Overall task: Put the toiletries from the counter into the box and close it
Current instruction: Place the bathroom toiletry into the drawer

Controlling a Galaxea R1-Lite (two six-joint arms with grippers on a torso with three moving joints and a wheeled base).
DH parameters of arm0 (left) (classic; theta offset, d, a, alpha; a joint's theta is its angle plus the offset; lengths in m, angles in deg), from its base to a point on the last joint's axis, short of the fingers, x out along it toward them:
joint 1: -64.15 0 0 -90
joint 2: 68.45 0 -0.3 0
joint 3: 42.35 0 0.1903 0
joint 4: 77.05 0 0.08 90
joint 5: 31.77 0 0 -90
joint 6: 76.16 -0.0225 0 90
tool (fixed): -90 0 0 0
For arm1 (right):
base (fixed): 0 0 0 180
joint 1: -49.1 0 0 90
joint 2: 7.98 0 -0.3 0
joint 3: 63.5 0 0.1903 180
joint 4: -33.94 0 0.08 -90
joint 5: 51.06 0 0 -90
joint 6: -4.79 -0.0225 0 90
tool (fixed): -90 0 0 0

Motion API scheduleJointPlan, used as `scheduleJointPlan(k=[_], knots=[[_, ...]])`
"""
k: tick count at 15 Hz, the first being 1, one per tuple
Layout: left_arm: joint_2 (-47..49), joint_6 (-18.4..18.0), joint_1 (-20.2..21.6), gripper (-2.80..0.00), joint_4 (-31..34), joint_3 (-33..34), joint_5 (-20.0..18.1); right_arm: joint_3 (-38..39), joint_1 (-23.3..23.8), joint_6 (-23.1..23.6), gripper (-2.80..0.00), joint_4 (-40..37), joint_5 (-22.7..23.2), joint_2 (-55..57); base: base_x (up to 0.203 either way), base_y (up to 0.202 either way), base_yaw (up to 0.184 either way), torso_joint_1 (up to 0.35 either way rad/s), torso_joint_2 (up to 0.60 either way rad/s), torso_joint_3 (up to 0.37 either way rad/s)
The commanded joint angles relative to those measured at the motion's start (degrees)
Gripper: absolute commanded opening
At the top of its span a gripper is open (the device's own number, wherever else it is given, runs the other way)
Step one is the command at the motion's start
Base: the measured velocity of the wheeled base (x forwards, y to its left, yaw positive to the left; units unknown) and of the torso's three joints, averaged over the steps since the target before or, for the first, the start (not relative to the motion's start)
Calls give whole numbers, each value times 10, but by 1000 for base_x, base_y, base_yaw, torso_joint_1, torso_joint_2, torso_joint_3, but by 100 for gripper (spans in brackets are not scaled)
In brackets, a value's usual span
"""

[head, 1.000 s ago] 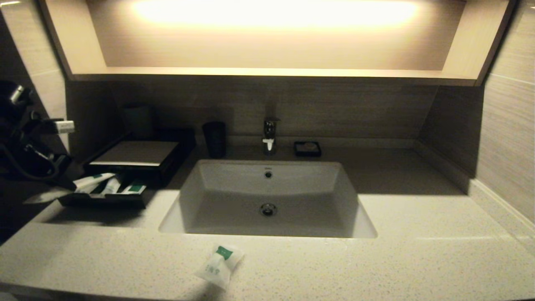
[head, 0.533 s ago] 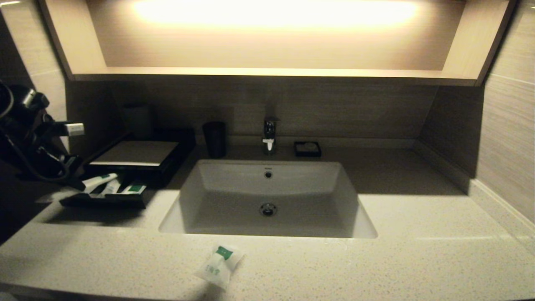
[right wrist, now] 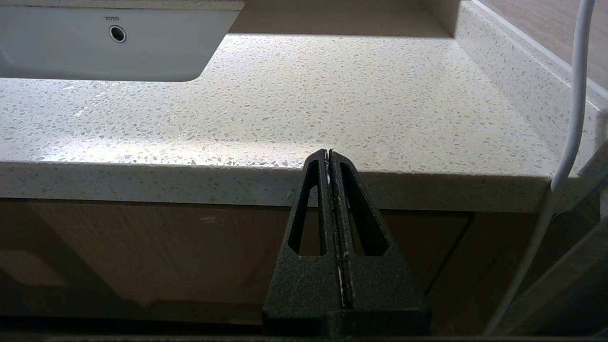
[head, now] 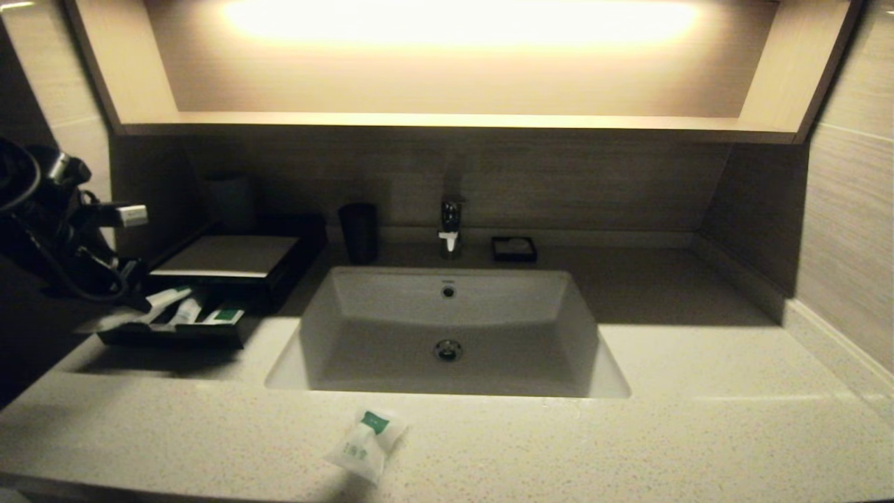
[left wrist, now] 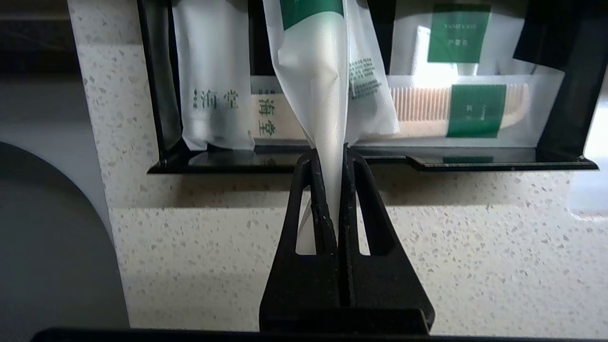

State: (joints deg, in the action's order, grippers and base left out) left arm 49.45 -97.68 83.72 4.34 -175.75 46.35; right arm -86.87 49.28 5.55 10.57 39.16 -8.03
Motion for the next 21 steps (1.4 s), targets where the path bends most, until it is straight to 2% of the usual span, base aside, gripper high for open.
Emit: scheduleJointPlan(k=[1, 21], knots=[[8, -1, 0, -280, 0, 0, -1, 1, 0, 0, -280, 0, 0, 0, 0, 0, 0, 0, 0, 0], [35, 4, -8, -280, -56, -1, -4, 1, 0, 0, -280, 0, 0, 0, 0, 0, 0, 0, 0, 0]])
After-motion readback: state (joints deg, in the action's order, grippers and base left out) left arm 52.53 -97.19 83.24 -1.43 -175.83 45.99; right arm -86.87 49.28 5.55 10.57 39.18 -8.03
